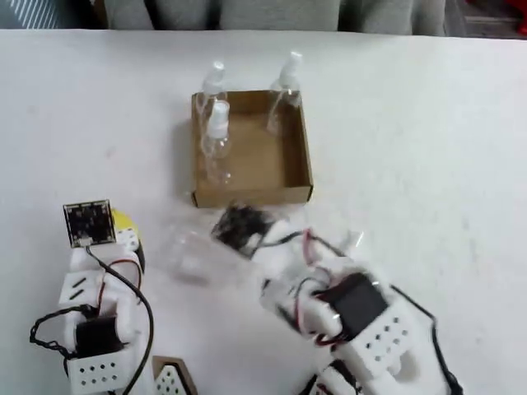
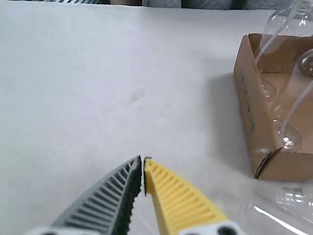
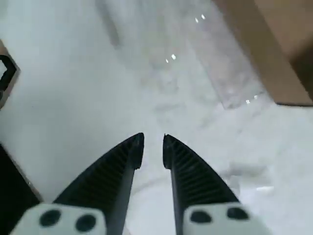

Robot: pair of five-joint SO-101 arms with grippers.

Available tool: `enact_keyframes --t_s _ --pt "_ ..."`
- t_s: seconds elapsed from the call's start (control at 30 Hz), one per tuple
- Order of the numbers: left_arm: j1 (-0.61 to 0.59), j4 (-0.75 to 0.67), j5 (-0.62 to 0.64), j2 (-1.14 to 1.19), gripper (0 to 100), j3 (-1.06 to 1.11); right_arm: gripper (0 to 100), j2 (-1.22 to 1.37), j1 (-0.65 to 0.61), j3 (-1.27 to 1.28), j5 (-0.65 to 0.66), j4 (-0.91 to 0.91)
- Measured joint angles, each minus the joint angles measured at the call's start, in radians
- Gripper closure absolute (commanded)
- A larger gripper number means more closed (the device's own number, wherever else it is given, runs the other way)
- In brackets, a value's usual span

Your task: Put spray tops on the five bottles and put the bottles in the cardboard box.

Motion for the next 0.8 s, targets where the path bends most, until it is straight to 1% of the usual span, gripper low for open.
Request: enact_keyframes --t_s 0.07,0.17,0.27,0.43,0.73,0.8 --pt "0.0 0.002 0.0 0.0 97 0.0 84.2 0.026 -0.051 0.052 0.0 -0.095" --pt "0.0 0.002 0.0 0.0 97 0.0 76.6 0.133 -0.066 0.074 0.0 -0.195" --pt "0.0 0.002 0.0 0.0 97 0.0 77.4 0.288 -0.066 0.072 0.002 -0.255" --pt "0.0 0.002 0.0 0.0 97 0.0 78.6 0.506 -0.074 -0.02 0.006 -0.348" --pt "0.0 0.002 0.0 0.0 97 0.0 78.4 0.802 -0.074 -0.158 0.006 -0.431" --pt "0.0 0.002 0.0 0.0 97 0.0 78.4 0.845 -0.072 -0.186 0.028 -0.433"
